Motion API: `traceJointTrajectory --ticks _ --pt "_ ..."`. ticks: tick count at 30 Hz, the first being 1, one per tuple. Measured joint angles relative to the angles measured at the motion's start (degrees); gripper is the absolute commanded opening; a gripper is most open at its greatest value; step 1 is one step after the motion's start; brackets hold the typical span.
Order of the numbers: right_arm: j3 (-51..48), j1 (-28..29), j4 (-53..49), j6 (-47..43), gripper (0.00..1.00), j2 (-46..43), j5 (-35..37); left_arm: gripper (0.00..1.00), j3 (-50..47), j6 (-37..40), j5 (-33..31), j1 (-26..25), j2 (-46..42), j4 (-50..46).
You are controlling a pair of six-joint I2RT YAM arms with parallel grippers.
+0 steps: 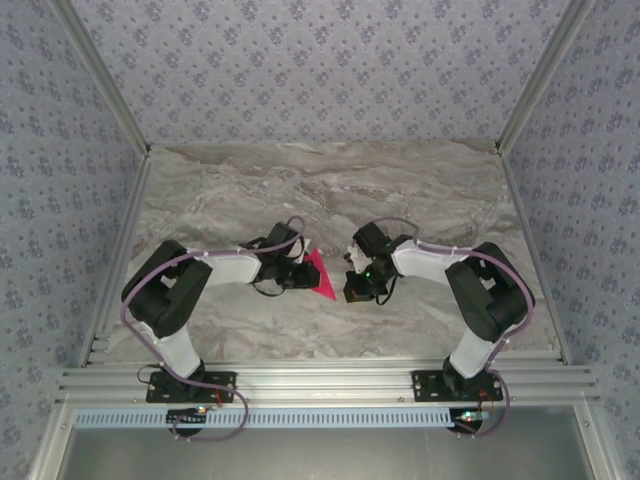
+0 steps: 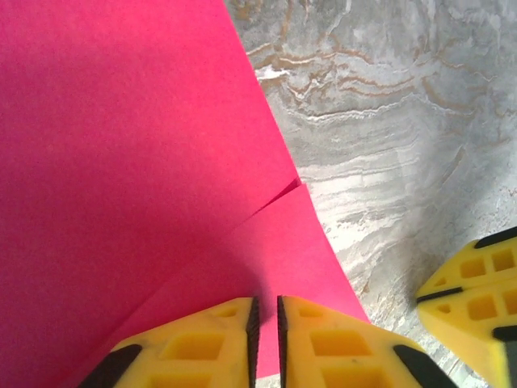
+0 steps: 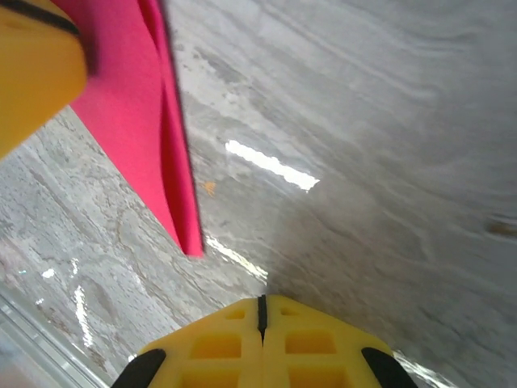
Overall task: Fold a paper plane with a square sheet of paper (fold left side to right side)
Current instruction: Third fold the triangle at the center of the table, then fourth fold the wing at the center of the table.
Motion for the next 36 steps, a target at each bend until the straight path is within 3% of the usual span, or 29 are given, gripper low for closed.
traceJointTrajectory --ticks 9,16,25,36 --pt "0.3 -0.2 4.3 -3.7 0.32 -3.0 1.6 0.48 -1.7 -1.5 0.2 5.7 -14.3 -1.5" --pt "0.9 0.1 11.3 -6.7 0.41 -3.0 1.6 0.57 -10.4 -6.6 0.8 9.1 -18.2 -0.4" --pt "-0.6 5.3 16.0 -10.5 0.49 -7.8 6.5 0.55 -13.1 -11.1 3.3 9.1 -13.5 5.5" --pt "-5.1 14.8 21.7 -14.1 0.56 -8.9 14.6 0.37 -10.2 -14.4 6.3 9.1 -8.8 10.5"
